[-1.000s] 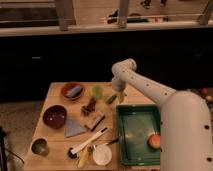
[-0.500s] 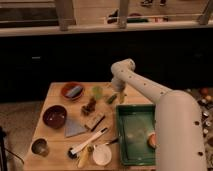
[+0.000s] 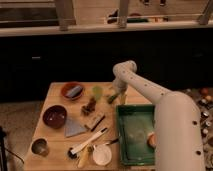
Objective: Place pepper in purple bowl
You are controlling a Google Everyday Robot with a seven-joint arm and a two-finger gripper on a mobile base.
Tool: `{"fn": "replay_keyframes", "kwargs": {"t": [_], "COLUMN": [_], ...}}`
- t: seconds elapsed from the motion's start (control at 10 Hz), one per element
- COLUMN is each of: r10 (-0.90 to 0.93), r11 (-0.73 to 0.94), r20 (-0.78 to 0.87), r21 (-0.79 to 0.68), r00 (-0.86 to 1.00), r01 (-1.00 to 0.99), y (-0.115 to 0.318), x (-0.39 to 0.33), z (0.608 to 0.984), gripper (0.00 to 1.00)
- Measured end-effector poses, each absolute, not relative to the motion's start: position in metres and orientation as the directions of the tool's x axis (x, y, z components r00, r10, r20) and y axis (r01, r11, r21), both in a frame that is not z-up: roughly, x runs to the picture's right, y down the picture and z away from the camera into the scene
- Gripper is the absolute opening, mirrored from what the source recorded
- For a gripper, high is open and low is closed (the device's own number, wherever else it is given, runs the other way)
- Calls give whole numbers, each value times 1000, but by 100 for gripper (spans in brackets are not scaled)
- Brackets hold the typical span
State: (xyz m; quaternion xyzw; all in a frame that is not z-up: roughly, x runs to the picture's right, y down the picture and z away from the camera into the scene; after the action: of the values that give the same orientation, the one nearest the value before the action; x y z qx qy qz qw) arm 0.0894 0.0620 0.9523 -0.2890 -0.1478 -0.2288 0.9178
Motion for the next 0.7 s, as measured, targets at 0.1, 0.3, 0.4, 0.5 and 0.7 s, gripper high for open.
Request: {"fn": "replay_keyframes", "kwargs": {"t": [0.1, 0.3, 0.4, 0.5, 0.7], "r10": [-327, -315, -312, -307, -296], "r11": [727, 726, 725, 727, 731], "r20": [404, 406, 407, 405, 402], "r21": [-469, -478, -482, -484, -489], "r00": [854, 858, 859, 861, 866], "r01": [501, 494, 492, 487, 477], "y": [64, 68, 69, 70, 71], "x": [92, 94, 94, 96, 101], "z": [954, 957, 958, 959, 959], "gripper": [80, 80, 75, 66, 43]}}
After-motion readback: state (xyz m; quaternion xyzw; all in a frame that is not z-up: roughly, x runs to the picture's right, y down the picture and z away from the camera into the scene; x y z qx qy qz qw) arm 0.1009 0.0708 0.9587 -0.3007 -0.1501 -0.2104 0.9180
